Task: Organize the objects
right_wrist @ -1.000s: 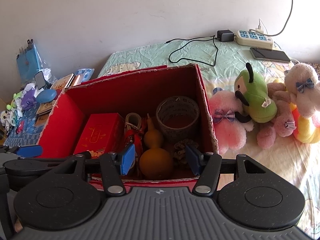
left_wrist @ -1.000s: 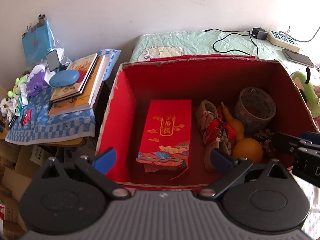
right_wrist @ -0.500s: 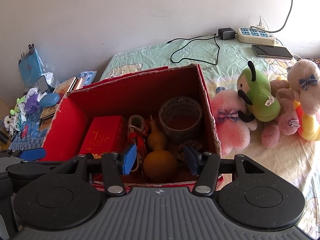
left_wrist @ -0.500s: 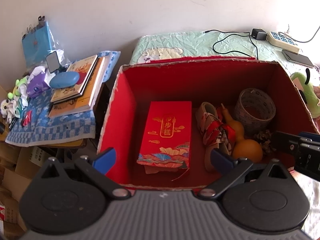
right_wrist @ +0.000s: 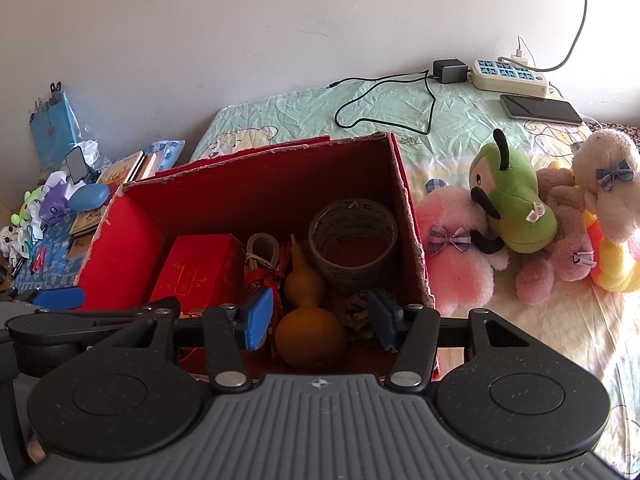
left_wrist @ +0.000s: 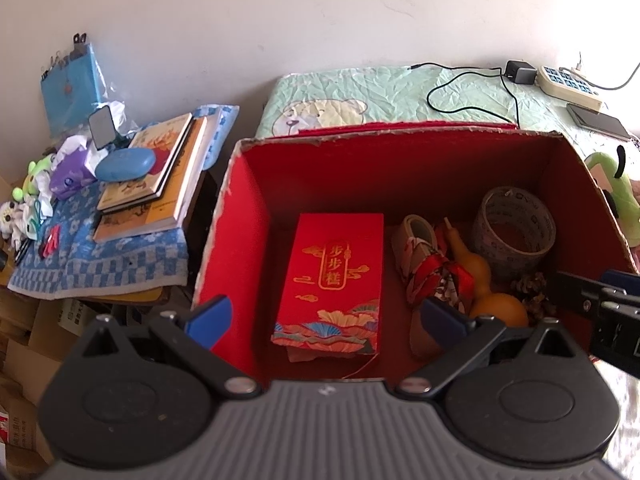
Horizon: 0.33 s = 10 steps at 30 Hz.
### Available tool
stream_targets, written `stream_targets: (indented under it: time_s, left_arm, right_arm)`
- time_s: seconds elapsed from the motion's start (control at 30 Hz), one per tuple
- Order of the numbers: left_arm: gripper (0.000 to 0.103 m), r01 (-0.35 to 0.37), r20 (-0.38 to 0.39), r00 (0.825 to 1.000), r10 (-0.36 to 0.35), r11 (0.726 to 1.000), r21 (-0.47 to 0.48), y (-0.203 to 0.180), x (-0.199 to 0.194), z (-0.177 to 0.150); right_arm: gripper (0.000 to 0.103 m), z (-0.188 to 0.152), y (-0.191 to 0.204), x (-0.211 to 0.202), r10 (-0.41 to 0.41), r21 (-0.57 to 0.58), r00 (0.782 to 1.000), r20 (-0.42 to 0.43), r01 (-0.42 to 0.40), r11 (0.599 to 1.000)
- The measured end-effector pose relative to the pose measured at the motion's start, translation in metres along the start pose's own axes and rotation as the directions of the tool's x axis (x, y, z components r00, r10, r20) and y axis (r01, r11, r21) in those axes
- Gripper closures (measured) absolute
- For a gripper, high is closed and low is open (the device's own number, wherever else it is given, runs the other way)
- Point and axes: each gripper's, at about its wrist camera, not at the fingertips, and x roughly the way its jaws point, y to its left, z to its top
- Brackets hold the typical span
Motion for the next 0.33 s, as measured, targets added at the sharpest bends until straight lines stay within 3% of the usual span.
stream_targets:
  time_s: [0.33]
  left_arm:
    - [0.006, 0.033, -0.008, 0.999, -0.033, 0.999, 0.001, -0.0011, 0.0059, 0.0013]
  right_arm:
    - [0.046, 0.0045, 0.0005, 0.0026, -0.003, -0.002, 1.000, 0.003, 0.003, 1.000]
